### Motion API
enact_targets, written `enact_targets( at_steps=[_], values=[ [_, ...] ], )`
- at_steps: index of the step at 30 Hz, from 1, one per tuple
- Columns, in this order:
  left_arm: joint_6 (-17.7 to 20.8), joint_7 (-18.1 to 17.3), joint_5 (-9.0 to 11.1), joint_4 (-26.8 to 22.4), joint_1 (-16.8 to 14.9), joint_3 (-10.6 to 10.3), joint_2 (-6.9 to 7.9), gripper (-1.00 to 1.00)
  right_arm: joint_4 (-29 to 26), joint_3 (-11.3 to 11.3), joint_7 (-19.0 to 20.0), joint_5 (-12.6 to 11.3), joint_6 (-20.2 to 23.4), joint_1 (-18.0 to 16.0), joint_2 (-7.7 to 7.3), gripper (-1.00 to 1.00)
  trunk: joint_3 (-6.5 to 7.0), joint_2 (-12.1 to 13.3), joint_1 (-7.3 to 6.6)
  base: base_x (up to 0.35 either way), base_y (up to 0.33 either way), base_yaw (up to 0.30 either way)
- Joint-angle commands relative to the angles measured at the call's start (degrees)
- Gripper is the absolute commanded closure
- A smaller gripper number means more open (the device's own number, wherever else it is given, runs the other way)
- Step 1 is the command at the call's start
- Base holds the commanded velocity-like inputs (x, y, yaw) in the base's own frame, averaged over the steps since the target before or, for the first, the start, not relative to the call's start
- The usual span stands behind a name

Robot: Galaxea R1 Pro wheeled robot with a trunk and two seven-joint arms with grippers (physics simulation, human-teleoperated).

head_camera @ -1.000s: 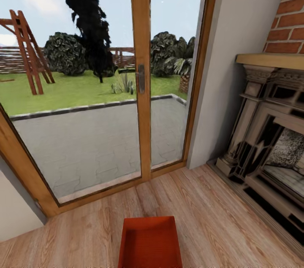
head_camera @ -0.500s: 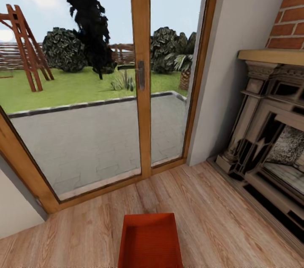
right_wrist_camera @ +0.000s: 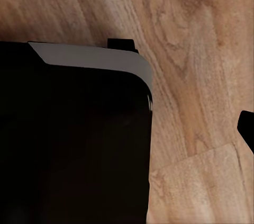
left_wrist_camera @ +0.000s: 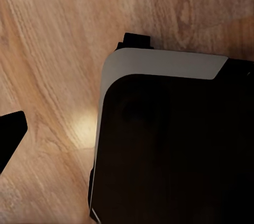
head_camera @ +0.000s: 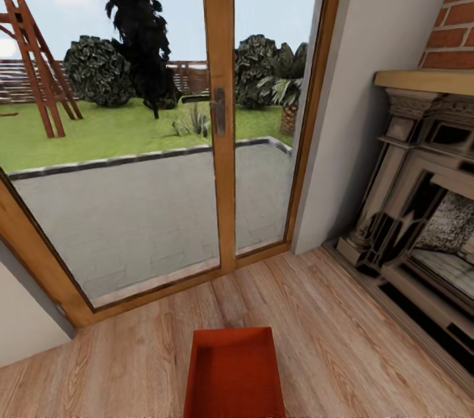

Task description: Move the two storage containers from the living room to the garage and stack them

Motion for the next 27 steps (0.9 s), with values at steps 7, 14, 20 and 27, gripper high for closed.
enact_targets(
  at_steps=[7,14,20,27],
  values=[
    [0.06,0.03,0.47,-0.04,-0.02,0.27,-0.01,-1.00,0.14,0.46,-0.07,-0.47,-0.26,-0.05,0.05,-1.00,-0.70,-0.03,0.00,0.000,0.000,0.000],
    [0.06,0.03,0.47,-0.04,-0.02,0.27,-0.01,-1.00,0.14,0.46,-0.07,-0.55,-0.26,-0.06,0.02,-1.00,-1.35,-0.03,0.00,0.000,0.000,0.000],
    [0.05,0.03,0.47,-0.04,-0.02,0.27,-0.01,-1.00,0.14,0.46,-0.07,-0.55,-0.26,-0.05,-0.03,-1.00,-1.90,-0.03,0.00,0.000,0.000,0.000],
    [0.06,0.03,0.47,-0.04,-0.02,0.27,-0.01,-1.00,0.14,0.46,-0.07,-0.55,-0.26,-0.04,-0.04,-1.00,-2.55,-0.03,0.00,0.000,0.000,0.000]
  ],
)
